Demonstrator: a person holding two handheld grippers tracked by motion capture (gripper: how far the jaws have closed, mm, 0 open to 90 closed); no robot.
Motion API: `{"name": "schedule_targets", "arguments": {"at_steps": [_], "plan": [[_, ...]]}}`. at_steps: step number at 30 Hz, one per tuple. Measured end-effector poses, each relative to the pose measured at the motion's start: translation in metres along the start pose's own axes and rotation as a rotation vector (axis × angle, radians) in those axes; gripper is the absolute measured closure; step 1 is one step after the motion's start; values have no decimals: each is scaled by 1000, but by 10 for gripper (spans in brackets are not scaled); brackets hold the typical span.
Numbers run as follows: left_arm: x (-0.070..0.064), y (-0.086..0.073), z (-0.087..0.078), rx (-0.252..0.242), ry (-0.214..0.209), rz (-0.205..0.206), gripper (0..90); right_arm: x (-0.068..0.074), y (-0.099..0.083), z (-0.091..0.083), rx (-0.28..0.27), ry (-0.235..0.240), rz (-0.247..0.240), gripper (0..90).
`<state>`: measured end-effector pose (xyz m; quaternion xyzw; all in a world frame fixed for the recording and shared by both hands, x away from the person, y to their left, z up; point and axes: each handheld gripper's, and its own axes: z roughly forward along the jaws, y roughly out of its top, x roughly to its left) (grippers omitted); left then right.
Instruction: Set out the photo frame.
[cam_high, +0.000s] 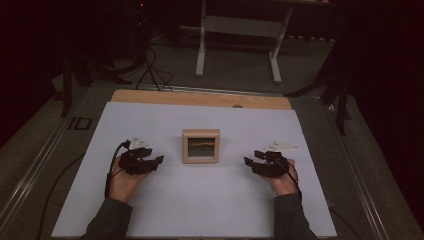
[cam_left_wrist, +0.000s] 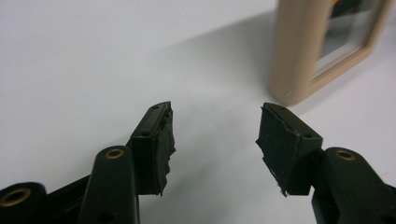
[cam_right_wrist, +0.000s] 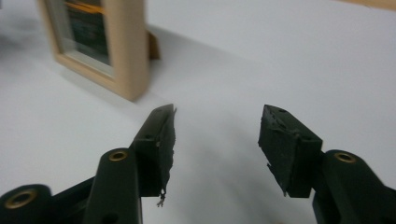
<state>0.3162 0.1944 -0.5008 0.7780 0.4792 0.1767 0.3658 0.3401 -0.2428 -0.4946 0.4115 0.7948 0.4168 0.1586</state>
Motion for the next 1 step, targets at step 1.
{"name": "schedule_targets", "arguments": {"at_steps": [1], "plan": [[2, -3, -1, 3, 7, -5, 444, -3, -3, -2, 3, -9, 8, 437]]}}
